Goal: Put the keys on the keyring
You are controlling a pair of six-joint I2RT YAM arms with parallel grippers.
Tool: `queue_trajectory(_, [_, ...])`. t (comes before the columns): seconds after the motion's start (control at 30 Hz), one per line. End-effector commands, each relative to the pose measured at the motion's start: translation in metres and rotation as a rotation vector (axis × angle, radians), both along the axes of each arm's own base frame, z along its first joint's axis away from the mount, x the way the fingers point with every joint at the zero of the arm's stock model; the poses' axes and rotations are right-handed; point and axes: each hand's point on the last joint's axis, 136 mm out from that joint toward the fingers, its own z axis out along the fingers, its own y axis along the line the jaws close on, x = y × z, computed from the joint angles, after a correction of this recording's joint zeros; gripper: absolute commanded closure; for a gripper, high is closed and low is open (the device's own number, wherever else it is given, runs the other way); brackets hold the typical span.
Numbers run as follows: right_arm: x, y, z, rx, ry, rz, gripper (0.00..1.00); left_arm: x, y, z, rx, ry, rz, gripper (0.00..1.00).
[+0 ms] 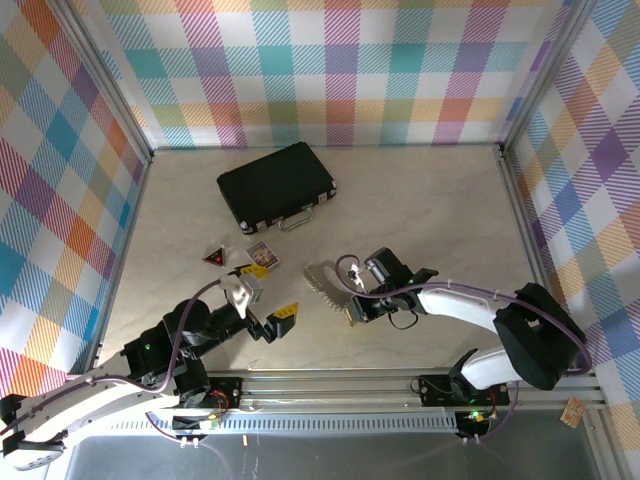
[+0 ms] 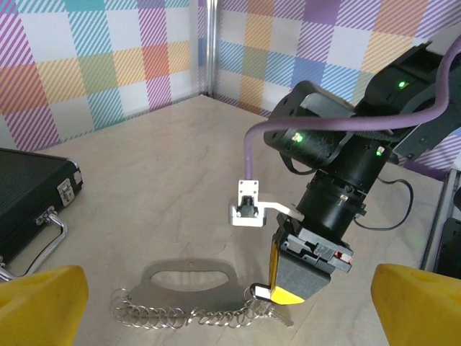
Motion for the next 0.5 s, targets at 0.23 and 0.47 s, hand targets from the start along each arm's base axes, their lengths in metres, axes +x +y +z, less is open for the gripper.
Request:
queue_trajectory(0.23, [0.003,-0.018,0.036,0.027,-0.113,-0.076,0.69,0.007,-0.01,0.0,-0.007,0.022,0.016,0.0])
queue_trajectory(0.47, [0.009,-0.03,0.074,0.056,-0.249,-0.105,0.43,0.018,-0.009,-0.002,-0.001,0.025,0.076,0.0])
